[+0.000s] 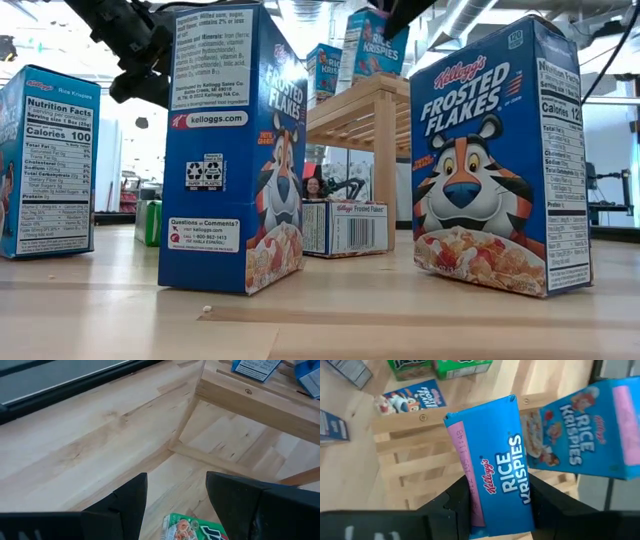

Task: Stack cereal on shelf
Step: Put the right light blue cereal box aligned with the other light blue cereal box on the shelf

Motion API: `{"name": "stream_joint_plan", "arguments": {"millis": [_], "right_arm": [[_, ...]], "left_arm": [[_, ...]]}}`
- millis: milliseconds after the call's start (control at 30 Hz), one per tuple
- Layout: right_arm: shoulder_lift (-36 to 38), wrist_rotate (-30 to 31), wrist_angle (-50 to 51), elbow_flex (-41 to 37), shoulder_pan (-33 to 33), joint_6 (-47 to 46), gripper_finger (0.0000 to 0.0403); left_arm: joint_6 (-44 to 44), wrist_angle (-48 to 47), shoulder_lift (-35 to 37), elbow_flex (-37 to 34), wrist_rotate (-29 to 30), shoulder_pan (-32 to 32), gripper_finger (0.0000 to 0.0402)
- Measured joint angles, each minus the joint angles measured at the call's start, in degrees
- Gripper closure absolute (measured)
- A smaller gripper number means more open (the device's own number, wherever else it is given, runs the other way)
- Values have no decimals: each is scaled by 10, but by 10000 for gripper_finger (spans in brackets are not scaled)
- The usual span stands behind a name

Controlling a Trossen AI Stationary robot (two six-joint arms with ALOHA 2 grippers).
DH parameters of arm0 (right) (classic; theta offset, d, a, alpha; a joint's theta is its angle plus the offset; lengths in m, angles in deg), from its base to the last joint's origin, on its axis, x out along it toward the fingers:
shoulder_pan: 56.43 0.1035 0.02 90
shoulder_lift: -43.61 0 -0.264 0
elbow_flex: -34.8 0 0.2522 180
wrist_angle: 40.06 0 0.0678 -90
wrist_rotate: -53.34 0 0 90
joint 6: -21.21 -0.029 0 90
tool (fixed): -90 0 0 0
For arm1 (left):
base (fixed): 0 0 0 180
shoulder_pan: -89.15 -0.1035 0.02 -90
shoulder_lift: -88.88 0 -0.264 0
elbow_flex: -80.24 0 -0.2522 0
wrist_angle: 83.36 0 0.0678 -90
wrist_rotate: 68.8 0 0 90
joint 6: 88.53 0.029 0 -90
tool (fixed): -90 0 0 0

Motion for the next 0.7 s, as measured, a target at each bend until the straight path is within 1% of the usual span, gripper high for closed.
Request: {"name": "stream_joint_plan", "arguments": {"millis": [167, 400, 533, 700], "right_arm": [[1, -17, 0, 0, 2, 15, 234], [11, -22, 27, -1, -4, 27, 234], [10, -56, 27, 0, -14, 27, 234], [9, -62, 16, 0, -16, 45, 234]], "left_arm": [[3, 0, 0, 0, 8, -3, 210], [-28, 3, 0, 0, 14, -17, 210], [-29, 3, 0, 0, 14, -24, 210], [-36, 3, 0, 0, 15, -31, 210]]}}
